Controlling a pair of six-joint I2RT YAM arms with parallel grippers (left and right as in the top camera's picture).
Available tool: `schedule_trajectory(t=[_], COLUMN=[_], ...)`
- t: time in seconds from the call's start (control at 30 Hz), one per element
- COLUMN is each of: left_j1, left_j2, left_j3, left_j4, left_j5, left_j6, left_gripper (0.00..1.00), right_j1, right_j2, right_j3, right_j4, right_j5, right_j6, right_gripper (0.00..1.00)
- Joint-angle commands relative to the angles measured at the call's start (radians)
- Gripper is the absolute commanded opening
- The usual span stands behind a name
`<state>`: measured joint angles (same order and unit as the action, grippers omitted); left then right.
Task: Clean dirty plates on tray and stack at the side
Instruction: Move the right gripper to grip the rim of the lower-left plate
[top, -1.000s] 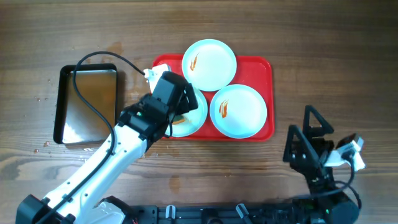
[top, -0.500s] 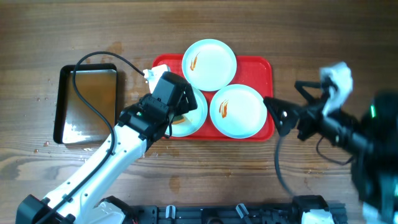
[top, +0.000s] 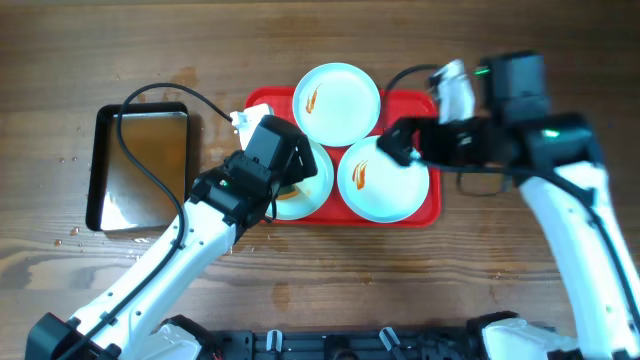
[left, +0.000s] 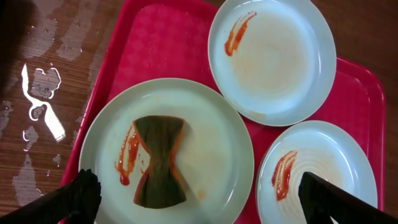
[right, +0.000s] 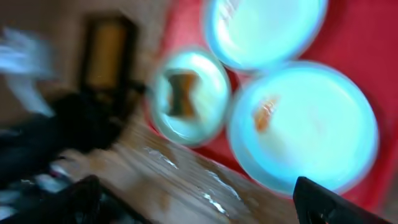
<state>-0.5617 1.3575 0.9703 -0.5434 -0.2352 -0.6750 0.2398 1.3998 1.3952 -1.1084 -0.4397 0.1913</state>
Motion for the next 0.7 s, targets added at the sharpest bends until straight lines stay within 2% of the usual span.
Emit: schedule_trajectory(t=[0.0, 0.1, 0.13, 0.23, 0.3, 0.37, 0.4, 0.43, 0.47, 0.53, 0.6, 0.67], left_j1=[0.003, 0.003, 0.003, 0.003, 0.003, 0.003, 0.003, 0.008, 0.015, 0.056, 0.110, 0.188], left_j2=[0.000, 0.000, 0.000, 0.000, 0.000, 0.000, 0.000, 0.000, 0.000, 0.000, 0.000, 0.000], left_j3=[-0.001, -0.001, -0.001, -0.001, -0.001, -0.001, -0.001, -0.001, -0.001, -0.001, -0.001, -0.001], left_j4=[0.000, 0.000, 0.000, -0.001, -0.004, -0.016, -0.023, -0.032, -0.045, -0.087, -0.120, -0.139], left_j5=[-0.009, -0.008, -0.008, -0.008, 0.003, 0.006, 0.005, 0.006, 0.005, 0.006, 0.041, 0.172], left_j6=[0.001, 0.001, 0.001, 0.001, 0.001, 0.001, 0.001, 0.000, -0.014, -0.072, -0.100, -0.088], left_gripper=[1.00, 1.00, 1.00, 1.00, 1.00, 1.00, 1.00, 1.00, 1.00, 1.00, 1.00, 1.00], right_j1=[0.103, 0.117, 0.117, 0.117, 0.117, 0.117, 0.117, 0.117, 0.119, 0.119, 0.121, 0.127], right_j2=[0.120, 0.201, 0.219, 0.261, 0.282, 0.298, 0.304, 0.306, 0.307, 0.308, 0.311, 0.315], right_j3=[0.014, 0.014, 0.014, 0.014, 0.014, 0.014, 0.014, 0.014, 0.014, 0.014, 0.013, 0.006], right_j4=[-0.013, 0.098, 0.127, 0.191, 0.208, 0.212, 0.219, 0.230, 0.241, 0.262, 0.283, 0.308], right_j5=[0.395, 0.315, 0.261, 0.072, 0.042, 0.044, 0.046, 0.047, 0.046, 0.046, 0.046, 0.047], right_j6=[0.019, 0.143, 0.136, -0.046, -0.058, -0.060, -0.059, -0.058, -0.051, -0.027, -0.027, -0.028], right_gripper=[1.00, 1.00, 1.00, 1.00, 0.98, 0.86, 0.64, 0.48, 0.40, 0.32, 0.31, 0.32])
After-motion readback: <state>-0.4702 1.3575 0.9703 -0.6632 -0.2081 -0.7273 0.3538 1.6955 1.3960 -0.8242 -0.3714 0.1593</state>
